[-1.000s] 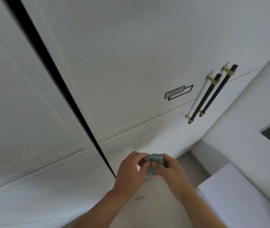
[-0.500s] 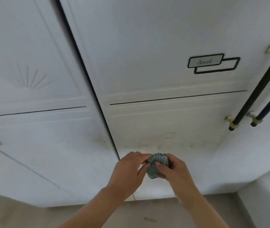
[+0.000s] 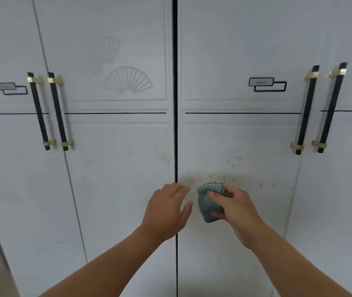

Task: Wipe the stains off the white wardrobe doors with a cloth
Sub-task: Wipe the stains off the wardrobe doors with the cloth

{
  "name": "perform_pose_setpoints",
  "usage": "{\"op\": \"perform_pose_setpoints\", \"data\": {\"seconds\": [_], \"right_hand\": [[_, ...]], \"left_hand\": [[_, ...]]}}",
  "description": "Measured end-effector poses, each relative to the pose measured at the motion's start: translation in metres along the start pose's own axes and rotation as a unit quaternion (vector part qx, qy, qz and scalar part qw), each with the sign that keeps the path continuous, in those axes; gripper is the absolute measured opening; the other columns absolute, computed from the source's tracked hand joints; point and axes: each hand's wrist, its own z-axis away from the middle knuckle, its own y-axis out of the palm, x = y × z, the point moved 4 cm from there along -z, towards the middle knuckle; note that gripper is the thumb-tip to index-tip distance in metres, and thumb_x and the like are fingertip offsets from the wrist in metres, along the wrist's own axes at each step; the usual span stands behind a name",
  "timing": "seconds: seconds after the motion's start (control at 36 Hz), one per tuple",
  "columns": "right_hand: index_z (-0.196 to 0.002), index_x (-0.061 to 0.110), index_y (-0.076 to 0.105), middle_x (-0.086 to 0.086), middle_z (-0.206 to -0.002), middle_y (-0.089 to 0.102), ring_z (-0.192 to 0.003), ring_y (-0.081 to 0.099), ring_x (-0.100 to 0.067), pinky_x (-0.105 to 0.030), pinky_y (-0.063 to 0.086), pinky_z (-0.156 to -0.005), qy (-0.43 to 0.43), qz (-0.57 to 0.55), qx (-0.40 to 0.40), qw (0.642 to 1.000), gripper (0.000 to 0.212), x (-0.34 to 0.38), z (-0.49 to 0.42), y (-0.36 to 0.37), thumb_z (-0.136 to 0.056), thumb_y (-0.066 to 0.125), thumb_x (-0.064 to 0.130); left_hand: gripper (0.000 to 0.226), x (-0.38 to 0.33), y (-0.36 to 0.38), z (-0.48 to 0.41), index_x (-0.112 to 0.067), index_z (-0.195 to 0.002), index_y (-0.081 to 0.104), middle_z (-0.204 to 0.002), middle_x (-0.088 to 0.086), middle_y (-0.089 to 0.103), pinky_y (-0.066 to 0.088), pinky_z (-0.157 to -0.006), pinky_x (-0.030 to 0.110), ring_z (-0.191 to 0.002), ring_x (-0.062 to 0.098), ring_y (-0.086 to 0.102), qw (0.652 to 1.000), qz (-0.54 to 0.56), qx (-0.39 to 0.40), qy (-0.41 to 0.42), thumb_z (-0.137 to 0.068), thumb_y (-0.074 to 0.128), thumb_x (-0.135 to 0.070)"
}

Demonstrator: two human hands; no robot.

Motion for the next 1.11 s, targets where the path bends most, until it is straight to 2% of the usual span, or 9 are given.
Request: {"op": "perform_pose_setpoints", "data": {"seconds": [0.19, 0.25, 0.31, 0.39, 0.5, 0.61, 0.69, 0.94, 1.11], "right_hand": [[-0.091, 0.014, 0.071, -0.007, -0.093, 0.073, -0.090, 0.070, -0.023, -0.049, 0.062, -0.081, -0.059, 0.103, -0.031, 0.992, 0.006, 0.048, -0.023, 0.006, -0.093, 0.073, 0.019], [-0.078, 0.020, 0.067, 0.007, -0.075, 0.069, -0.077, 0.067, -0.015, -0.033, 0.059, -0.068, -0.129, 0.161, -0.043, 0.978, 0.016, 0.065, -0.038, 0.009, -0.092, 0.072, 0.019], [-0.069, 0.025, 0.060, 0.015, -0.060, 0.060, -0.059, 0.055, -0.001, -0.012, 0.040, -0.052, -0.179, 0.205, -0.059, 0.960, 0.026, 0.076, -0.052, 0.010, -0.092, 0.070, 0.017], [-0.073, 0.027, 0.059, 0.013, -0.066, 0.060, -0.058, 0.054, -0.003, -0.013, 0.037, -0.051, -0.209, 0.230, -0.110, 0.944, 0.023, 0.078, -0.071, 0.003, -0.093, 0.068, 0.021], [-0.086, 0.027, 0.061, 0.015, -0.079, 0.063, -0.072, 0.061, 0.001, -0.011, 0.045, -0.057, -0.209, 0.150, -0.256, 0.932, 0.014, 0.063, -0.081, -0.032, -0.096, 0.063, 0.018], [-0.099, 0.021, 0.059, 0.008, -0.088, 0.062, -0.080, 0.062, -0.015, -0.043, 0.059, -0.081, -0.117, 0.039, -0.483, 0.867, 0.006, 0.019, -0.096, -0.104, -0.099, 0.061, 0.026], [-0.113, 0.016, 0.060, 0.002, -0.102, 0.062, -0.094, 0.062, -0.023, -0.037, 0.055, -0.084, -0.048, -0.061, -0.573, 0.816, 0.019, -0.007, -0.105, -0.147, -0.099, 0.060, 0.028], [-0.112, 0.019, 0.063, 0.002, -0.109, 0.067, -0.102, 0.066, -0.021, -0.043, 0.057, -0.094, -0.063, -0.105, -0.619, 0.776, 0.016, -0.032, -0.139, -0.166, -0.097, 0.062, 0.019], [-0.126, 0.009, 0.068, -0.004, -0.112, 0.051, -0.098, 0.057, -0.024, -0.034, 0.052, -0.087, -0.130, 0.019, -0.577, 0.806, 0.029, -0.041, -0.156, -0.141, -0.101, 0.058, 0.018]], "left_hand": [[0.054, 0.060, -0.041, -0.069, -0.009, -0.142, 0.059, -0.150, 0.012, 0.054, 0.044, -0.101, 0.046, -0.135, 0.033, 0.051, 0.979, -0.177, -0.098, 0.035, -0.096, 0.057, -0.037], [0.060, 0.075, -0.052, -0.102, -0.007, -0.148, 0.053, -0.158, 0.014, 0.046, 0.039, -0.109, 0.050, -0.144, 0.035, 0.044, 0.972, -0.199, -0.124, 0.020, -0.097, 0.055, -0.040], [0.065, 0.082, -0.051, -0.126, -0.008, -0.153, 0.046, -0.163, 0.013, 0.039, 0.033, -0.116, 0.051, -0.150, 0.034, 0.037, 0.968, -0.211, -0.138, 0.017, -0.099, 0.051, -0.044], [0.071, 0.091, -0.038, -0.147, -0.009, -0.157, 0.039, -0.166, 0.013, 0.033, 0.025, -0.122, 0.052, -0.153, 0.034, 0.029, 0.963, -0.212, -0.164, 0.010, -0.101, 0.048, -0.051], [0.081, 0.100, -0.003, -0.157, -0.004, -0.159, 0.032, -0.166, 0.018, 0.029, 0.019, -0.126, 0.053, -0.156, 0.036, 0.023, 0.964, -0.187, -0.191, 0.000, -0.100, 0.050, -0.056], [0.085, 0.109, 0.022, -0.162, -0.002, -0.161, 0.026, -0.168, 0.020, 0.023, 0.012, -0.127, 0.056, -0.158, 0.037, 0.015, 0.957, -0.179, -0.227, 0.003, -0.099, 0.048, -0.056], [0.085, 0.114, 0.025, -0.164, -0.002, -0.160, 0.029, -0.166, 0.020, 0.028, 0.013, -0.127, 0.056, -0.157, 0.037, 0.020, 0.948, -0.186, -0.257, 0.008, -0.100, 0.044, -0.060], [0.077, 0.117, 0.030, -0.159, -0.002, -0.155, 0.040, -0.157, 0.023, 0.042, 0.024, -0.125, 0.055, -0.151, 0.038, 0.031, 0.930, -0.184, -0.315, 0.041, -0.098, 0.052, -0.052], [0.069, 0.120, 0.033, -0.158, -0.006, -0.156, 0.041, -0.158, 0.021, 0.042, 0.024, -0.125, 0.054, -0.150, 0.037, 0.034, 0.926, -0.183, -0.329, 0.040, -0.100, 0.048, -0.045]]}}
